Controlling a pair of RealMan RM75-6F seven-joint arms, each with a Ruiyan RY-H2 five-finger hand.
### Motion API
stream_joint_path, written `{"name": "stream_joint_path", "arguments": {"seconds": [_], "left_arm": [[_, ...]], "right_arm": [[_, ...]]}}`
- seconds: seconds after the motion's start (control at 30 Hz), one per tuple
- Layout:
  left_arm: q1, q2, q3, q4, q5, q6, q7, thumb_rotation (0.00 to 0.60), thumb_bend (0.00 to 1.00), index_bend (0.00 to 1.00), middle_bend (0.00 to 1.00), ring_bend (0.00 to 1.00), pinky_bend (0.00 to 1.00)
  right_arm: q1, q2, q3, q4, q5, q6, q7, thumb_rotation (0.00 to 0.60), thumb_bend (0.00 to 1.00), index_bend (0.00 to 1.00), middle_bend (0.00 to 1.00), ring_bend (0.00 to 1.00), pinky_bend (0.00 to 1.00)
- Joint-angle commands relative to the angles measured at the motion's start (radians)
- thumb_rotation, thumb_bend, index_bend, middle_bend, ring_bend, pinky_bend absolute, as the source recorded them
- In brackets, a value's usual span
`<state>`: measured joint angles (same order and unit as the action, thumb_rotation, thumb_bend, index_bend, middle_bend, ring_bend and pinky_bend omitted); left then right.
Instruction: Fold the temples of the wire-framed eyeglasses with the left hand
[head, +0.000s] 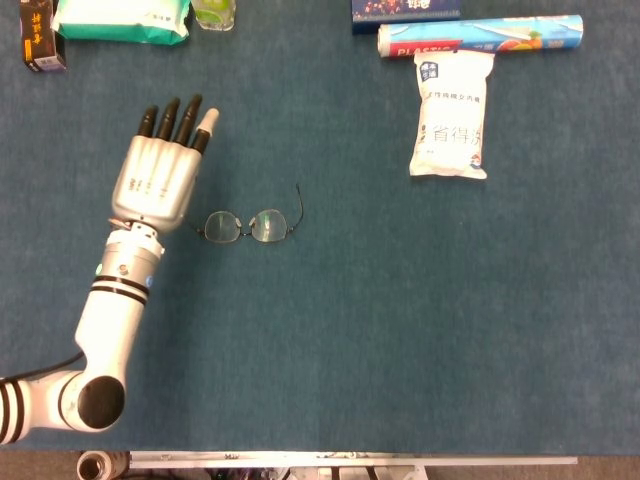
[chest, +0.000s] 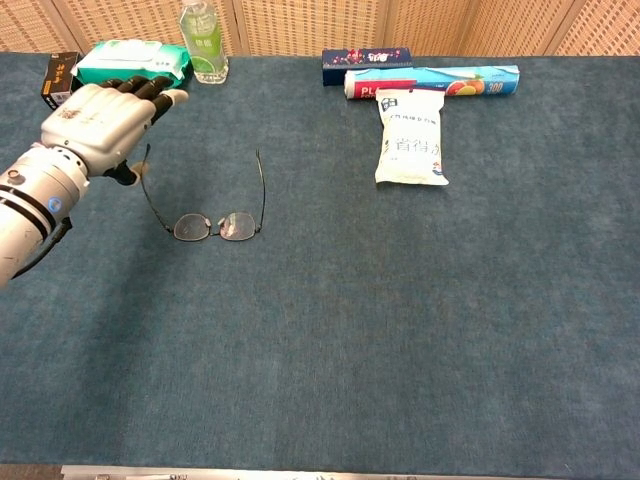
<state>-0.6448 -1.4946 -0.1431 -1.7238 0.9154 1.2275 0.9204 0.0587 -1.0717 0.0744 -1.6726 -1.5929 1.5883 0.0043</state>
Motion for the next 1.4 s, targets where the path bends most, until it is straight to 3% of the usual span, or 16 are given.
{"name": "stream_joint_path", "arguments": {"seconds": [0.03, 0.73, 1.4], "left_arm": [[-0.007, -0.009, 0.001, 0.001, -0.006, 0.004, 0.008, 0.6, 0.33, 0.0, 0.0, 0.0, 0.1], [-0.037, -0.091, 0.019, 0.025, 0.021, 0.015, -0.025, 0.6, 0.33, 0.0, 0.0, 0.0, 0.1], [-0.051, -0.196, 0.02, 0.159, 0.013, -0.03, -0.094, 0.6, 0.33, 0.0, 0.0, 0.0, 0.1]], "right_arm": [[-0.001, 0.003, 0.001, -0.002, -0.001, 0.003, 0.003, 0.6, 0.47, 0.47, 0.37, 0.23, 0.41], [-0.004, 0.01, -0.001, -0.009, 0.003, -0.002, 0.008, 0.6, 0.47, 0.47, 0.37, 0.23, 0.41], [-0.01, 0.015, 0.01, -0.012, 0.004, 0.019, 0.023, 0.6, 0.47, 0.47, 0.37, 0.23, 0.41]]}}
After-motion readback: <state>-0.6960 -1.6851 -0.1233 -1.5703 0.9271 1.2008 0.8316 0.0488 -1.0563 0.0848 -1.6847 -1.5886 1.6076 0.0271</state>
